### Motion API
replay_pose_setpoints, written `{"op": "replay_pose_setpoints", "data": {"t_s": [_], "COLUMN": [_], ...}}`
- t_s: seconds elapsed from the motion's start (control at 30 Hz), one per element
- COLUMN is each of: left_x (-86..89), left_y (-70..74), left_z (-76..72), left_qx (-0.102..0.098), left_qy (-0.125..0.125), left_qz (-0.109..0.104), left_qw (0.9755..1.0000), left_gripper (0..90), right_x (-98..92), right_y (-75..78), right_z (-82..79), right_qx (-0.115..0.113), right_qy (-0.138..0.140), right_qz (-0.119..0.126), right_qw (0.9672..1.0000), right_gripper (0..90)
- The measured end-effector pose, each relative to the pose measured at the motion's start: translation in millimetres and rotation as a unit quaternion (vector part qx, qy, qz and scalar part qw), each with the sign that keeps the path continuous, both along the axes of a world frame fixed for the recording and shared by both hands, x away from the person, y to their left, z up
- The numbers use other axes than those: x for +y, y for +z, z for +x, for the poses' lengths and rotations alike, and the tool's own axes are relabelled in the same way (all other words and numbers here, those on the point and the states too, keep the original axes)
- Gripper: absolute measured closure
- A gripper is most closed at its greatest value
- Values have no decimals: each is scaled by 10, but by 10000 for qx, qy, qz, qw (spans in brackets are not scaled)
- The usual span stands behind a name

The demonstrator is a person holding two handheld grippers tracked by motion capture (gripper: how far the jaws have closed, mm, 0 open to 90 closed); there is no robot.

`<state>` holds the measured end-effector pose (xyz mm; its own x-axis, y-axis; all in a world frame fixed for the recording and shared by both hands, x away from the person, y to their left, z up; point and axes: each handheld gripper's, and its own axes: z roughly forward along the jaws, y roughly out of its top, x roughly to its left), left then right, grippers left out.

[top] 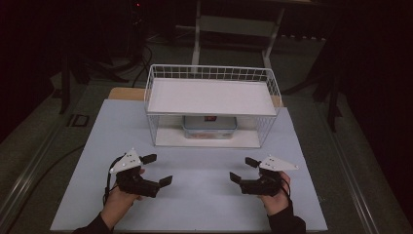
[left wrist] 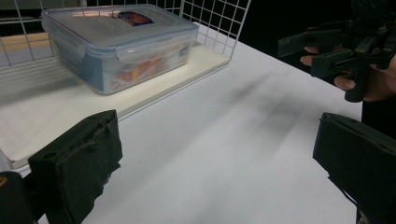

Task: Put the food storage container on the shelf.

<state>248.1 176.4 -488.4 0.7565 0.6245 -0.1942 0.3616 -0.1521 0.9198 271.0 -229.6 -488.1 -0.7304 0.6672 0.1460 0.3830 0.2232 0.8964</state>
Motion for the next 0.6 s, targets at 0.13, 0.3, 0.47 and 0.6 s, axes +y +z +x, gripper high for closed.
{"op": "replay_pose_setpoints", "data": {"t_s": [0.13,0.3,0.47,0.6], "left_x": [32,68,49,53], "left_y": [-17,-39,-76,-109], "left_z": [-9,-21,-15,-9], "left_qx": [44,53,29,6], "left_qy": [36,70,48,66], "left_qz": [-15,-19,93,112], "left_qw": [10000,10000,9999,9999], "left_gripper": [13,13,13,13], "right_x": [-68,-117,-222,-270], "right_y": [-44,-61,-104,-140], "right_z": [-33,-62,-114,-135], "right_qx": [32,3,51,85], "right_qy": [2,-4,-54,-50], "right_qz": [-92,-165,-275,-380], "right_qw": [10000,9999,9996,9992], "right_gripper": [147,147,160,160]}}
